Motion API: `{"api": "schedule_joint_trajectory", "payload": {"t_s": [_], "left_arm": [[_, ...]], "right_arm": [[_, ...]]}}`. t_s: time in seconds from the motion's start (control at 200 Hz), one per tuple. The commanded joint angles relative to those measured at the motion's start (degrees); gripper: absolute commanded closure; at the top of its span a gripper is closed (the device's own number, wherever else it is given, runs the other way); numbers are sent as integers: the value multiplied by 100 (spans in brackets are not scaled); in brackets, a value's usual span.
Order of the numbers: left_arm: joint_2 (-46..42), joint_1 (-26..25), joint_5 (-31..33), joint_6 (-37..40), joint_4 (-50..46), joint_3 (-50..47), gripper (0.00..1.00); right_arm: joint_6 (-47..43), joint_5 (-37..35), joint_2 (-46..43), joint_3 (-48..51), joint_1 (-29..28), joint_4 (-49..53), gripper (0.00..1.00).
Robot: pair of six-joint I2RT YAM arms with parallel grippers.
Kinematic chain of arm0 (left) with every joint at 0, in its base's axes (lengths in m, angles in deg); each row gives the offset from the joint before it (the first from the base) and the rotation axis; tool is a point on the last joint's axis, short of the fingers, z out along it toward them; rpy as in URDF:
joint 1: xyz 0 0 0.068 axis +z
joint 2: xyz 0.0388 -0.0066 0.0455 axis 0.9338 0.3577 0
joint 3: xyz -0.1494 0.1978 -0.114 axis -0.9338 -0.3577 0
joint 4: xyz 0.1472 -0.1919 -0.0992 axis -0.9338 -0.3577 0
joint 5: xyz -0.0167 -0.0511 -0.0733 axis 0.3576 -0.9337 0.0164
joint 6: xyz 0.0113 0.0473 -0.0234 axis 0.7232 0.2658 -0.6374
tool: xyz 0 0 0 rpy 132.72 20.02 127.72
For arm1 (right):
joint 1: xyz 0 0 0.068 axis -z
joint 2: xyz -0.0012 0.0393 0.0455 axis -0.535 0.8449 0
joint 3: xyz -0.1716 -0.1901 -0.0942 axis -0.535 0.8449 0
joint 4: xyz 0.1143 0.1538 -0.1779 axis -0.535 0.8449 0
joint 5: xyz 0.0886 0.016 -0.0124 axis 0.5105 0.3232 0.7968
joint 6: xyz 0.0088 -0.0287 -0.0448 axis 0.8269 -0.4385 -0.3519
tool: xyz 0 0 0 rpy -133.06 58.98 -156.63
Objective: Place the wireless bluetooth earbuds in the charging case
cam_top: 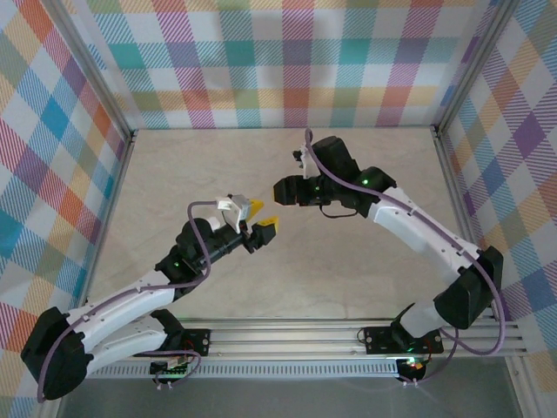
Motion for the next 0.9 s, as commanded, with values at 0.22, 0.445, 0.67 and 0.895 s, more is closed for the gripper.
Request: {"api": "schedule_joint_trajectory", "payload": {"t_s": [0.22,0.445,0.67,0.895], "left_arm": [[473,-46,-64,-607,913,342,35],[690,-41,-168,-650,1020,482,57],[678,-40,-3,-672,1017,460,91],[592,121,15,-1077,580,571,100]], "right_arm": [[535,-276,-429,307,-420,-487,60],[768,-177,-537,399,-455,-610,60],[804,-138,-548,411,-458,-649,58],[405,-436,-951,512,-449,-781,30]]}}
